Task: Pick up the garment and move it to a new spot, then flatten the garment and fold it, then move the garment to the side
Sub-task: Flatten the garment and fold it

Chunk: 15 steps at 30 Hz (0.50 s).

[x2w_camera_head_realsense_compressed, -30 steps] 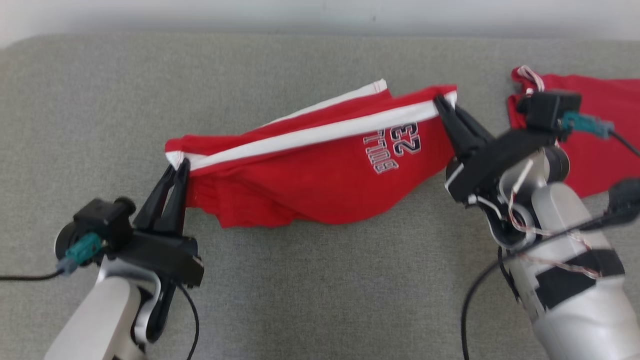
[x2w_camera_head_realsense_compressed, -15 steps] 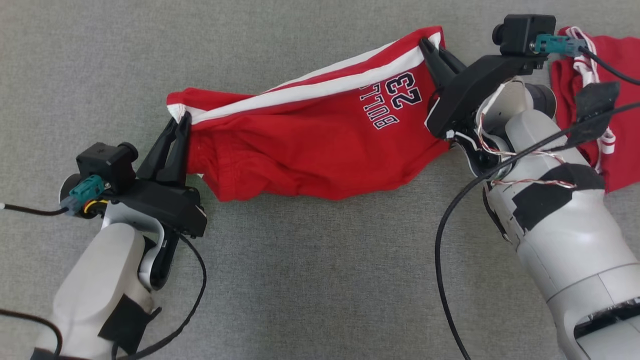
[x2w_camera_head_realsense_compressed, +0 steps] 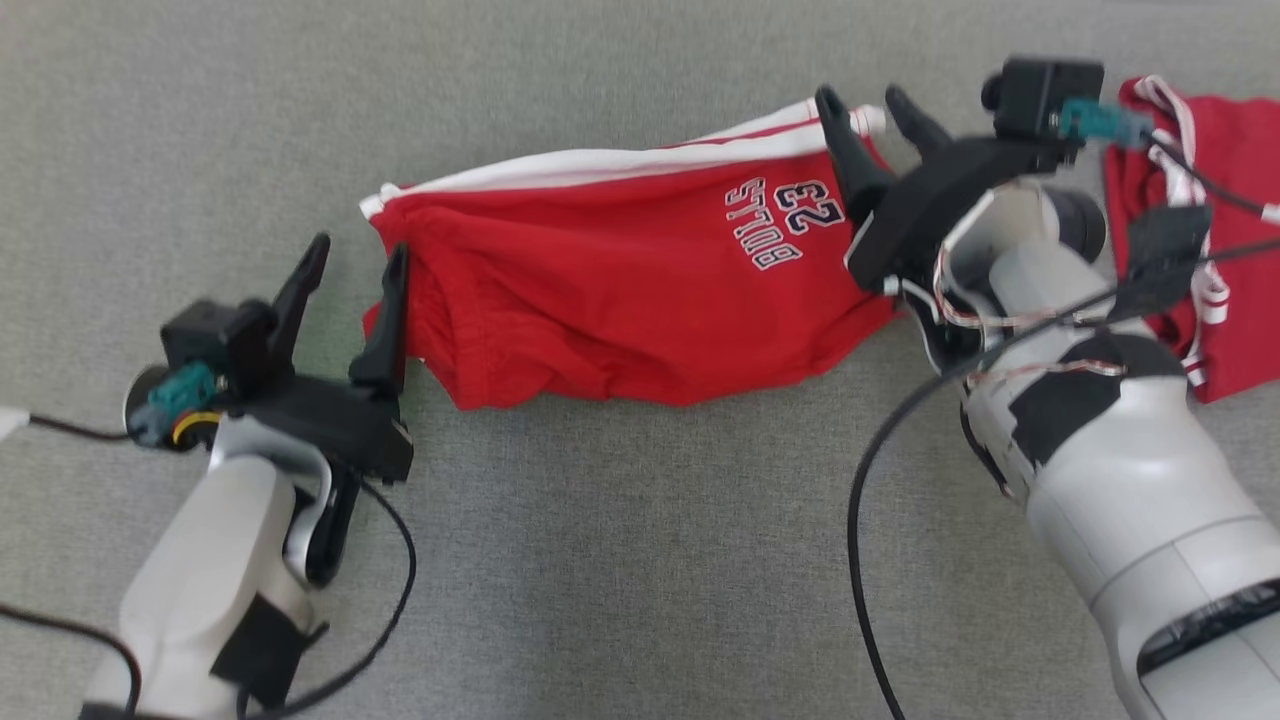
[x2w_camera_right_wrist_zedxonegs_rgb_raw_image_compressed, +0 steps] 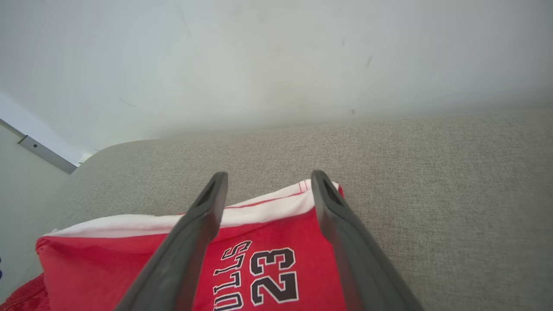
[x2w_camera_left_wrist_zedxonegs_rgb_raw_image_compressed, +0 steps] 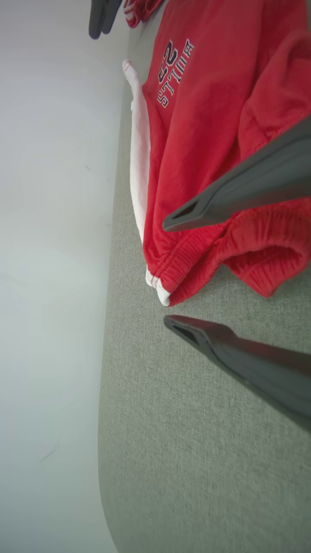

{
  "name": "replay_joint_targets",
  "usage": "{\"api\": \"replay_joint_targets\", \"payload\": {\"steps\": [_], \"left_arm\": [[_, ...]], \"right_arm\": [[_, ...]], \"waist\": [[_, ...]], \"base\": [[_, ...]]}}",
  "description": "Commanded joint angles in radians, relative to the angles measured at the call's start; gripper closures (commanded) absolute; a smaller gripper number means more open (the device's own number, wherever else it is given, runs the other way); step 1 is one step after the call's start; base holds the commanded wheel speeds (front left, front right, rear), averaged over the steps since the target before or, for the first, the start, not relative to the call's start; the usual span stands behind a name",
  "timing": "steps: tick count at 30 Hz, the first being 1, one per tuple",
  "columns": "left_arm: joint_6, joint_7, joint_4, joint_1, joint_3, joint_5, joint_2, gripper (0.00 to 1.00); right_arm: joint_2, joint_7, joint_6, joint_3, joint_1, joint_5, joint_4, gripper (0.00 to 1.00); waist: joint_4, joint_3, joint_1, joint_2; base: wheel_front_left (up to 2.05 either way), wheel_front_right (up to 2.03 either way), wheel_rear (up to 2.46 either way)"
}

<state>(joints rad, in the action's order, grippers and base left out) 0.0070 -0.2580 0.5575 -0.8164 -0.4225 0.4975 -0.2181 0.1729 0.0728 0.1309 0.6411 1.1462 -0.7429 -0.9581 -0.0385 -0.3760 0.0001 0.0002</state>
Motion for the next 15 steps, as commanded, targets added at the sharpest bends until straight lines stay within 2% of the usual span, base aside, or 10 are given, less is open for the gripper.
{"api": "replay_joint_targets", "payload": {"steps": [1,10,15], "left_arm": [[0.006,-0.007,-0.016,0.042,0.013,-0.016,-0.006,0.00],[0.059,-0.008,-0.282,0.280,0.132,-0.108,0.006,0.00],[0.083,-0.008,-0.422,0.421,0.198,-0.167,0.027,0.00]], "right_arm": [[0.011,0.017,0.000,0.016,-0.033,-0.020,-0.001,0.00],[0.076,0.115,0.000,0.082,-0.147,-0.091,0.058,0.00],[0.120,0.159,0.000,0.102,-0.214,-0.075,0.079,0.00]], "waist": [[0.001,0.037,-0.0001,-0.0002],[0.001,0.139,-0.0001,-0.0002],[0.001,0.184,-0.0001,-0.0002]], "base": [[0.00,0.00,0.00],[0.00,0.00,0.00],[0.00,0.00,0.00]]}}
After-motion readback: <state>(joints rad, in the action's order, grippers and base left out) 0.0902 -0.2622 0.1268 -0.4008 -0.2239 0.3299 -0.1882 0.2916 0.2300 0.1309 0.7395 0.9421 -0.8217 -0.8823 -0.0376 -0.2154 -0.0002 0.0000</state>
